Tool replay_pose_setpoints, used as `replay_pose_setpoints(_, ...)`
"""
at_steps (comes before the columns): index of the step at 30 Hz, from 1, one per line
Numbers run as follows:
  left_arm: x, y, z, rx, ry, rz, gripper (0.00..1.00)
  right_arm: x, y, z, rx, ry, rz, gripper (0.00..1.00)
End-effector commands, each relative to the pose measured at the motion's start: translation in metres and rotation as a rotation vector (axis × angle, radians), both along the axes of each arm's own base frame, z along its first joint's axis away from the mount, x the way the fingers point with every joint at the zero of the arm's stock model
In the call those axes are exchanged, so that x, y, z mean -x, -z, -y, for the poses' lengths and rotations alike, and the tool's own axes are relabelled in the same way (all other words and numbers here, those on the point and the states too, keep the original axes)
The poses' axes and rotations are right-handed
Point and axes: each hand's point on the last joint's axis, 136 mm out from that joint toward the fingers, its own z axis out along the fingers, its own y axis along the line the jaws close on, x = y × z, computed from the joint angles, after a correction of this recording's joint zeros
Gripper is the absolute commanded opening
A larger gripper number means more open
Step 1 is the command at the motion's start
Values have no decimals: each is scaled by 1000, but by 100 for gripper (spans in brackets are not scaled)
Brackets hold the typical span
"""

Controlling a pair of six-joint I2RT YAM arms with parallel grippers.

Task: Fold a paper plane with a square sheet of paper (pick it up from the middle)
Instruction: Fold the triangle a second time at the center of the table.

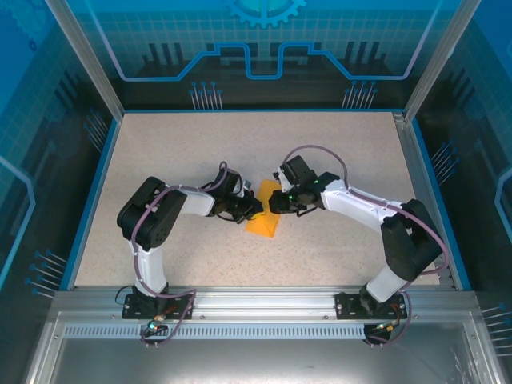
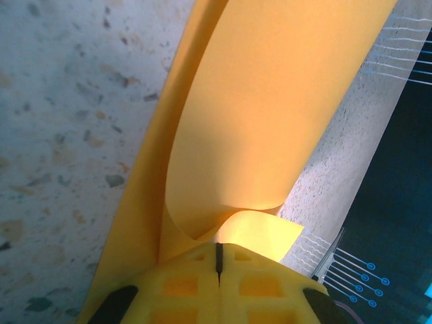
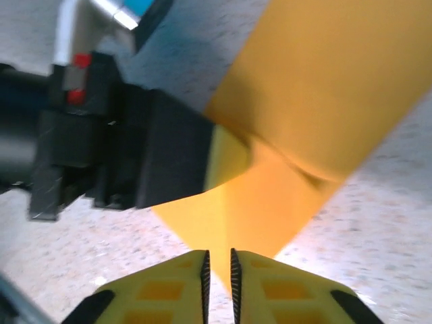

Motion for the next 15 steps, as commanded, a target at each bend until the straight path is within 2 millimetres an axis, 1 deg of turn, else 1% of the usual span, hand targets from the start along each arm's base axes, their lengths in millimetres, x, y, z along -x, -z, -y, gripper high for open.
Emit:
replay_pose_setpoints(1, 19, 27, -7, -65, 16, -59, 0, 22, 7, -32, -152, -12, -110, 10)
replay_pose_setpoints(4, 20, 27, -6, -60, 20, -60, 0, 29, 21, -38, -158, -2, -150, 7)
replay_pose_setpoints(7, 19, 27, -6, -59, 19, -60, 0, 30, 34, -41, -153, 12, -188, 6)
replay_pose_setpoints(9, 20, 28, -5, -59, 22, -63, 0, 30, 39, -43, -154, 12, -200, 5)
replay_pose_setpoints(15, 19, 26, -4, -54, 23, -61, 0, 30, 59, -34, -81, 26, -232, 5)
